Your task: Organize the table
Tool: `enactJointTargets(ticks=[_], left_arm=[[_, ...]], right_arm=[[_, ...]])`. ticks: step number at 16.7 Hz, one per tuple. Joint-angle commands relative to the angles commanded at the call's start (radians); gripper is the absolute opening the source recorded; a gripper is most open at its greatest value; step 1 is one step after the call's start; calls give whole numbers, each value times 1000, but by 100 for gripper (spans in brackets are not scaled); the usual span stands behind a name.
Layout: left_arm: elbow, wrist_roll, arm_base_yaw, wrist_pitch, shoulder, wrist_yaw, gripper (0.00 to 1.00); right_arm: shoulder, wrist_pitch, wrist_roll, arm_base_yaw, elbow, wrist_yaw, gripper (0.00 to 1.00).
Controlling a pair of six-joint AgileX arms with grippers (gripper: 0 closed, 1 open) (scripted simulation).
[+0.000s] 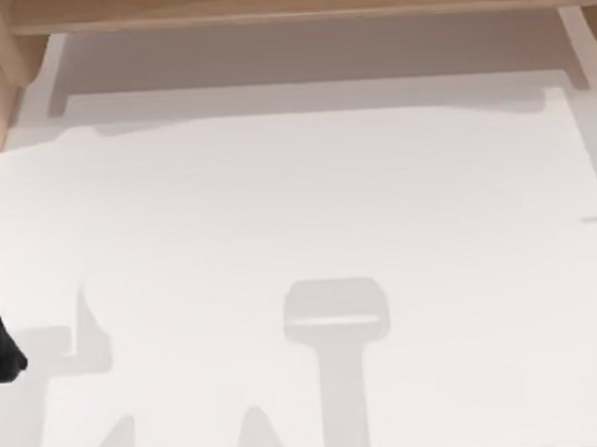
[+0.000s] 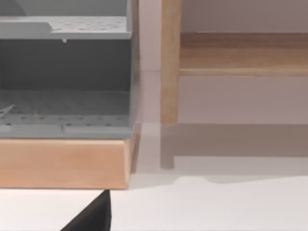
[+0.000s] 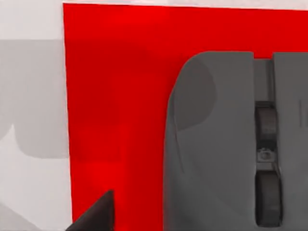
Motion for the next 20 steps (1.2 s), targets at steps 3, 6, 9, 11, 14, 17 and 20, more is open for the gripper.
enactJointTargets(ticks=[3,6,9,11,14,17,20], left_arm=[[0,0,0,0,0,0,100],[0,0,0,0,0,0,100],[0,0,0,0,0,0,100],[0,0,0,0,0,0,100],[0,0,0,0,0,0,100],[0,0,0,0,0,0,100],[0,0,0,0,0,0,100]], right_arm=[[9,84,-52,10,17,-56,100],[44,262,-143,29,16,-148,100],[112,517,-262,44,-1,-258,100],[171,706,-350,51,-18,-336,100],[275,1019,-483,52,-49,-446,100],[391,1343,-604,42,-75,-539,100],[511,1648,-698,22,-90,-602,100]])
